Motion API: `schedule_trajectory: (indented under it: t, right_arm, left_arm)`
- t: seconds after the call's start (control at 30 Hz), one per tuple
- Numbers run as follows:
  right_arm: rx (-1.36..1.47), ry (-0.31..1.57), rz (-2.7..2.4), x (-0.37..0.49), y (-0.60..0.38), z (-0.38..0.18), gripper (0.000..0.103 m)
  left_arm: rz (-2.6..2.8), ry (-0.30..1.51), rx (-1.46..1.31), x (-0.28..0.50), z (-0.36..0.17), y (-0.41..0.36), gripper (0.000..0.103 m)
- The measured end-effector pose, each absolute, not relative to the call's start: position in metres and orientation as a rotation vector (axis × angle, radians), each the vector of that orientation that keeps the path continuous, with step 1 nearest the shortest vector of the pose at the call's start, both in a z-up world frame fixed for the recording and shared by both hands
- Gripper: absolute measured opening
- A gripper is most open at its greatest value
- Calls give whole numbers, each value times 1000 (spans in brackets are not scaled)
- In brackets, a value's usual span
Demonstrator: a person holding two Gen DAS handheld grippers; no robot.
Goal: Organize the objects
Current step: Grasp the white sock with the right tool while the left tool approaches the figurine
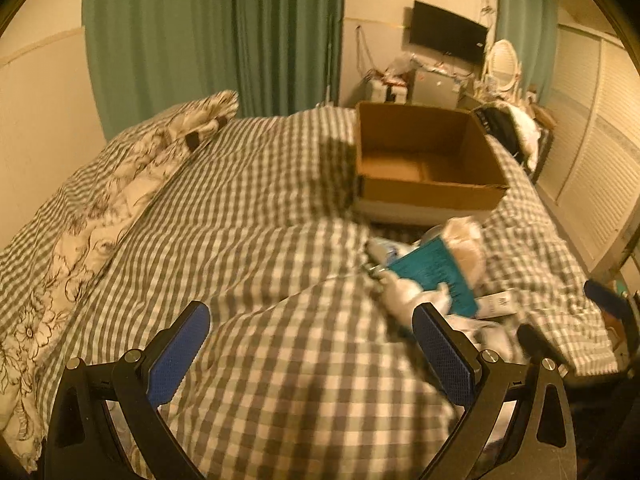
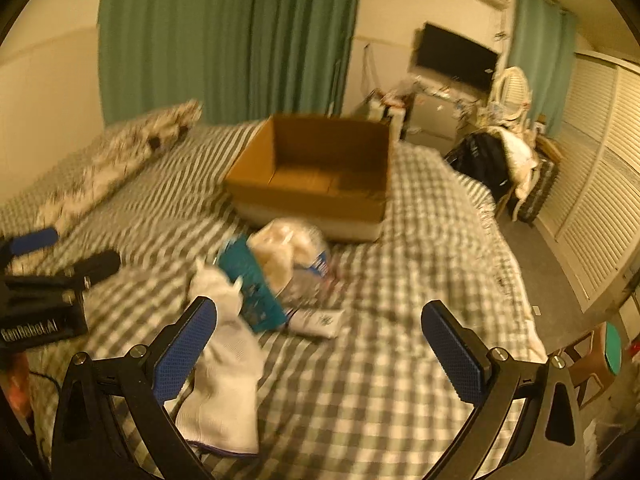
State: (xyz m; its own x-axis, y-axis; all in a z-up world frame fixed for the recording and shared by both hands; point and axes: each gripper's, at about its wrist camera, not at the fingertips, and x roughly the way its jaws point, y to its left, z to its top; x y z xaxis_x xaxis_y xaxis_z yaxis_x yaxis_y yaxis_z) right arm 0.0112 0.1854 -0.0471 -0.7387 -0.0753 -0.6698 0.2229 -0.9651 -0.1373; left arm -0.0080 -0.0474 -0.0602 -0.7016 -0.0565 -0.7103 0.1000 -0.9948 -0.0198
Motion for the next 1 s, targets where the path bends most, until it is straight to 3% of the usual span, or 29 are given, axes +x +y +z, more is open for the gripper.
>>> schedule_trajectory:
  t: [0.17,0.3,0.37,0.43,0.53,1.0]
  right_arm:
    - [1153,354,-2645,-1,165,-81,103]
    - [1214,356,-2534,-7,153,-98,96]
    - [1242,355,-2481,-8,147,-105,85]
    - [1266,359,-2441,-8,144,-113,59]
    - [1246,367,-2447,-3,145,-111,45]
    - [1045,229,-2705,0,227,-26,41]
  left_arm:
    - [-2787,95,1207,-14,-73,-57,103]
    - [-2775,104,1228,-17,-79,-60,103]
    - [-2775,105,1230,-17,-79,-61,103]
    - [-2776,105,1227,-17,-79,-62,103]
    - [-2779,96,1224,-17,-76,-60,103]
    - [-2835,2,1365,-41,-88,7,103]
